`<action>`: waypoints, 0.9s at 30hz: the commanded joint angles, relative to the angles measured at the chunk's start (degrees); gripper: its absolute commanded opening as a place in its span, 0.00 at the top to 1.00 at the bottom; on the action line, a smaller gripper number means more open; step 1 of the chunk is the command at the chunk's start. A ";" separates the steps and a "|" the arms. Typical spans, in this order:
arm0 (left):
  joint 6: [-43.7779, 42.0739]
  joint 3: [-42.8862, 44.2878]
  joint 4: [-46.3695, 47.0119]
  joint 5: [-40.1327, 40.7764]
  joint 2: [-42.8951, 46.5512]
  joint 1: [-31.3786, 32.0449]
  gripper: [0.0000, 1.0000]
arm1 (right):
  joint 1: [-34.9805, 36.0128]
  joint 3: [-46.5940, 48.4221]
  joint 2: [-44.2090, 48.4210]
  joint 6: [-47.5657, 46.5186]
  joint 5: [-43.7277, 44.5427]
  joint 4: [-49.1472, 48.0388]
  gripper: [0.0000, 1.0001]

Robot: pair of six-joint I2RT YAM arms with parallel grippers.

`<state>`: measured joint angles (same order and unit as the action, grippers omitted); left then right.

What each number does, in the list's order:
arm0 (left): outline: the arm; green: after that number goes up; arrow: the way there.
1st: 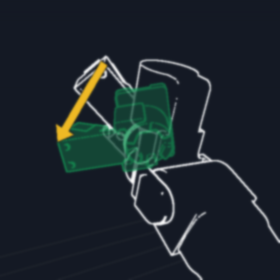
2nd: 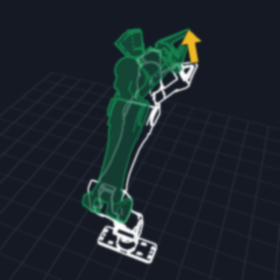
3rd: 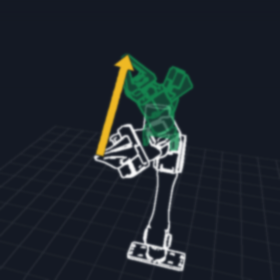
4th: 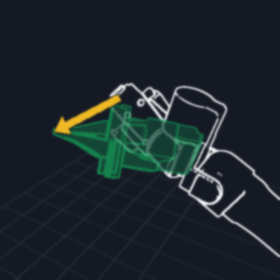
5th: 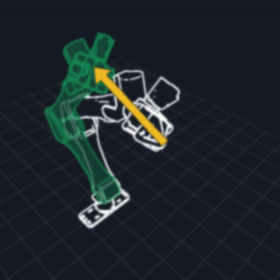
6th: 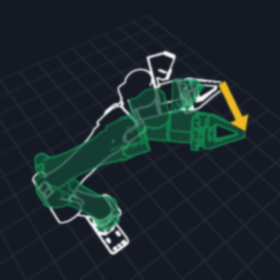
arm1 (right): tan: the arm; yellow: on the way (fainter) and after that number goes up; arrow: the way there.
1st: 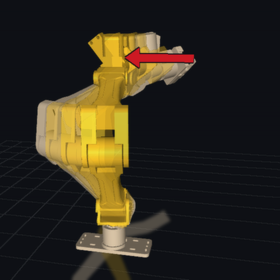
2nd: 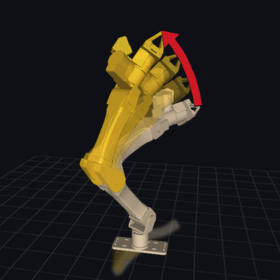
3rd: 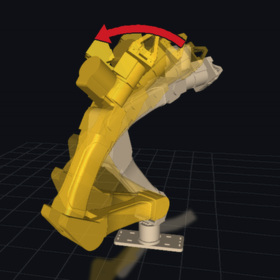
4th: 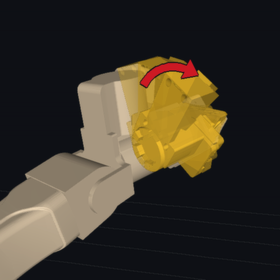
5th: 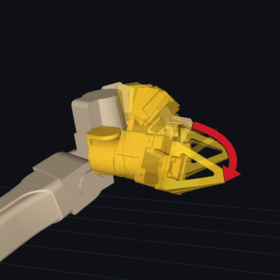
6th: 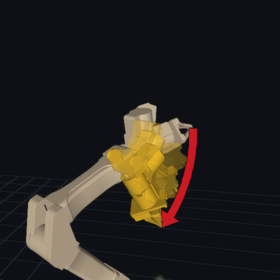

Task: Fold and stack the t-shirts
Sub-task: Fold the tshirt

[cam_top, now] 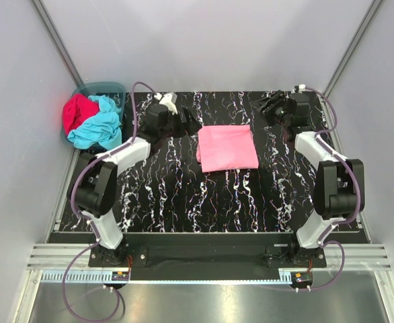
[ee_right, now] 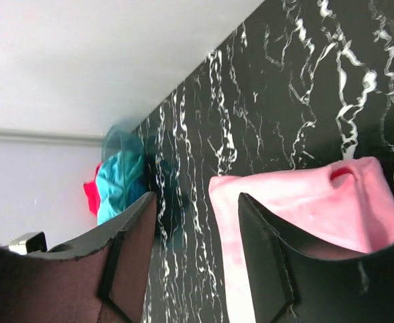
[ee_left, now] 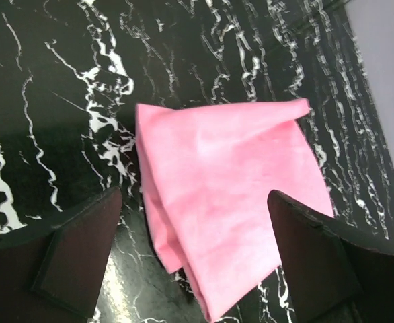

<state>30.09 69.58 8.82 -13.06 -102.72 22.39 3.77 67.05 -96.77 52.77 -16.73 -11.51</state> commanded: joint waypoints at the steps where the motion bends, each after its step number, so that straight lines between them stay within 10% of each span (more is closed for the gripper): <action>1: 2.34 -5.85 6.21 0.84 3.57 2.74 0.04 | 1.23 2.12 -5.78 -1.27 -6.82 -0.71 0.42; 27: 2.96 -27.65 9.99 7.61 20.71 15.66 0.02 | 3.26 15.39 -28.46 -1.27 -6.65 1.22 0.45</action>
<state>33.28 43.44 15.59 -8.25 -85.36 37.95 6.52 79.35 -123.72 52.45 -22.48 -10.39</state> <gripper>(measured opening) 0.974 0.551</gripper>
